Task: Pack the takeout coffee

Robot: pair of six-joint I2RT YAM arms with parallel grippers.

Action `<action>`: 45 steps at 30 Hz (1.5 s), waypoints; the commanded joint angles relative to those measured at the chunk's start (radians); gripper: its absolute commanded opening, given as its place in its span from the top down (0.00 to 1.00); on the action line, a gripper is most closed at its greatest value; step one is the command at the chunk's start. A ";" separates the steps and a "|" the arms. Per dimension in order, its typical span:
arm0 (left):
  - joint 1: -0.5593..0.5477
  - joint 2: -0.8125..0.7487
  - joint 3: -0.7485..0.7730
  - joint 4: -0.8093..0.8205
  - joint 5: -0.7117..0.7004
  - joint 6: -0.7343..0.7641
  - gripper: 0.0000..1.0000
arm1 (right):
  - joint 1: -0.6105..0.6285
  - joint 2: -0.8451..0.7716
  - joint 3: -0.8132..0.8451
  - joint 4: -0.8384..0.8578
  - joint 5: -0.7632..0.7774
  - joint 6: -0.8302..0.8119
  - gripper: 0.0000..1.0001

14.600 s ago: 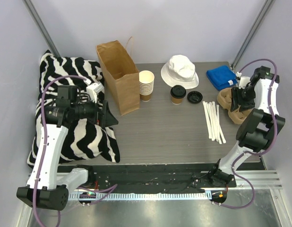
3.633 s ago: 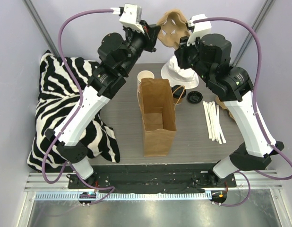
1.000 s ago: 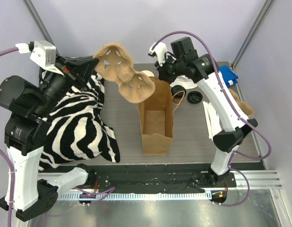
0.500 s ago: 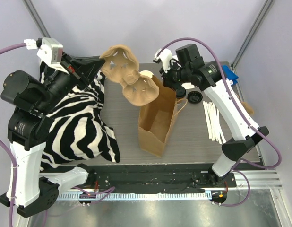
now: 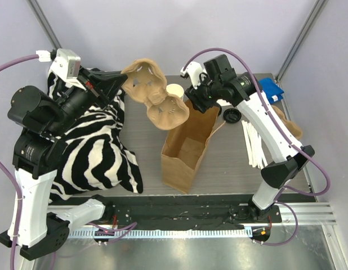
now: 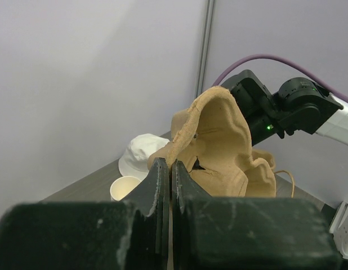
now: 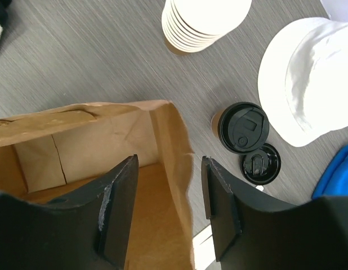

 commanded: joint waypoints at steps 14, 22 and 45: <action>0.006 0.005 -0.023 0.064 0.124 0.064 1.00 | -0.006 0.006 0.040 -0.036 0.014 -0.028 0.94; 0.004 0.077 0.096 0.063 0.200 0.109 1.00 | 0.048 0.052 0.244 -0.116 -0.011 -0.029 0.99; -0.024 0.102 0.132 0.018 0.150 0.148 1.00 | 0.169 0.003 0.177 -0.092 0.077 -0.037 0.99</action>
